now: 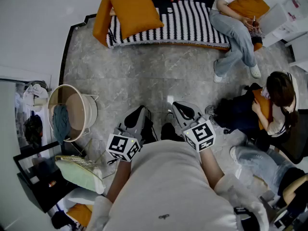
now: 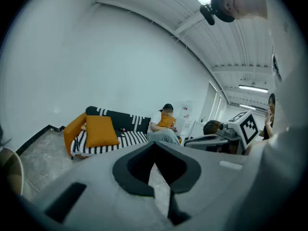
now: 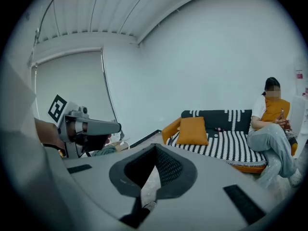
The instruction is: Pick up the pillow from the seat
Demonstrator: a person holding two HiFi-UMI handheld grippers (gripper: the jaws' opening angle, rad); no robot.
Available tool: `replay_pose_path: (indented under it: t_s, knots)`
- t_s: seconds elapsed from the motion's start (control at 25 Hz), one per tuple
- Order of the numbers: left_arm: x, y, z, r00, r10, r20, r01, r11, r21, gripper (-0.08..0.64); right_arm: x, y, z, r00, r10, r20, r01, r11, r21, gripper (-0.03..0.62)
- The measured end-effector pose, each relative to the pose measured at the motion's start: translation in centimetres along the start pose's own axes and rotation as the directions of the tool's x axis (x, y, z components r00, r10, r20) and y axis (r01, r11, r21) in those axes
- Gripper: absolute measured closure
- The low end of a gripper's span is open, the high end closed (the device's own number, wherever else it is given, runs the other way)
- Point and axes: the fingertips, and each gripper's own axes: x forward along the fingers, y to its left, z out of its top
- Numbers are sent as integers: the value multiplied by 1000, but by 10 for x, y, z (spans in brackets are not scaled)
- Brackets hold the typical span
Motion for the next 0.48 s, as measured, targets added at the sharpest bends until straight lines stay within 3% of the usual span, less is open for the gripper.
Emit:
replay_pose_path:
  t_s: [0.24,0.48]
  knots:
    - [-2,-9,-7,1000,22,5,-22,1000,-5,548,-12,-3,-6,1000,-6,3,6,1000,-5,584]
    - [-5,-10,-11,998,59,-5,-59,998,-4,548,-24,-4,-1,997,22,72,-28,997,73,584]
